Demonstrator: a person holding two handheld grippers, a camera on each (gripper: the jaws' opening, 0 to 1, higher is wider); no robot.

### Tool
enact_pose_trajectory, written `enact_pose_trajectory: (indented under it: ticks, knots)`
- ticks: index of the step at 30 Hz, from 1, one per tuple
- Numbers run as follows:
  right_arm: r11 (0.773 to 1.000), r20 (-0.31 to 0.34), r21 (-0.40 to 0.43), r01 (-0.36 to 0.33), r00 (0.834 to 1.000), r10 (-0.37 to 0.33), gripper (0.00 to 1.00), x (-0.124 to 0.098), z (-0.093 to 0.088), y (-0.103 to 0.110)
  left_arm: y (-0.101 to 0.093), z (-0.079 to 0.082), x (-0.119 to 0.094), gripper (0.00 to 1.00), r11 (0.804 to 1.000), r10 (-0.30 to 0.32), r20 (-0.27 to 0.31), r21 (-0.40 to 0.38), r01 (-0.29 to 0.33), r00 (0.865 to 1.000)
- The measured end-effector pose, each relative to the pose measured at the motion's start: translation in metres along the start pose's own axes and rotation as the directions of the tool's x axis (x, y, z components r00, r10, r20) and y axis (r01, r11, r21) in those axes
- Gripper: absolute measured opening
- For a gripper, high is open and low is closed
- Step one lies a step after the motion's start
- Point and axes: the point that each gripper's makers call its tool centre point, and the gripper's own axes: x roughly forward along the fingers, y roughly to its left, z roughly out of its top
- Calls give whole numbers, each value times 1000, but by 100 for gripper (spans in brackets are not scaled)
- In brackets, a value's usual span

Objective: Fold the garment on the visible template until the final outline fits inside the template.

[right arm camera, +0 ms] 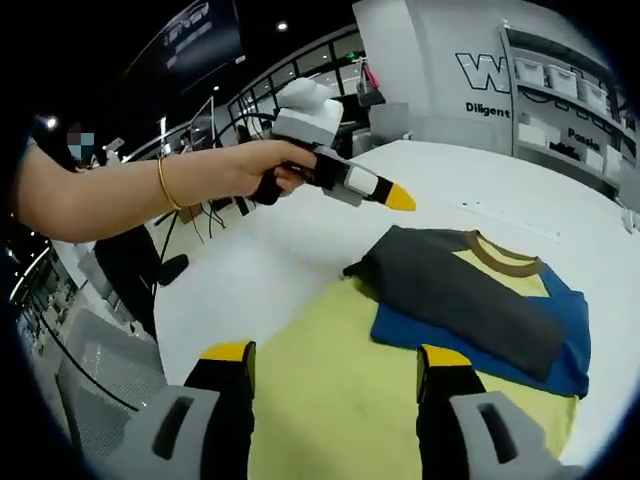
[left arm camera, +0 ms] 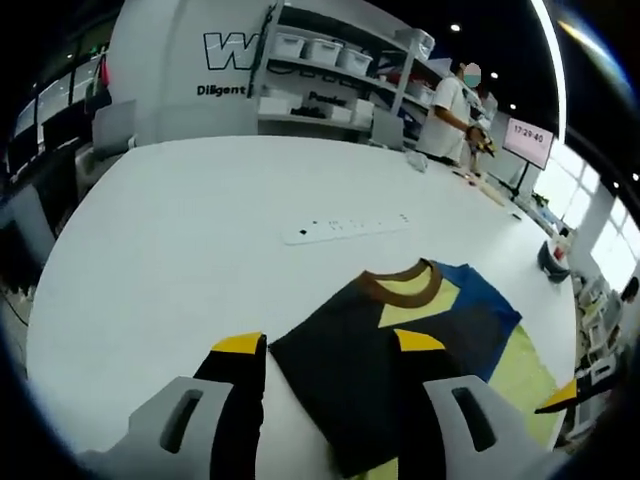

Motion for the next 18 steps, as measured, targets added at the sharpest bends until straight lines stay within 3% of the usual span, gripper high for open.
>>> enact_pose_trajectory:
  ticks: [4, 9, 13, 18]
  knots:
    - [1000, 26, -16, 17, 1000, -16, 55, 17, 9, 1, 7, -5, 1, 43, 1000, 3, -12, -2, -3, 1000]
    - [996, 0, -74, 41, 999, -41, 51, 45, 11, 1, 15, -11, 6, 42, 1000, 7, -28, -11, -8, 1000]
    - [997, 17, -66, 30, 999, -29, 48, 61, 21, 4, 22, -15, 11, 39, 1000, 8, -43, -29, -10, 999]
    - [998, 46, -54, 28, 999, -26, 36, 79, 32, 8, 26, -18, 17, 33, 999, 11, -60, -39, -13, 998]
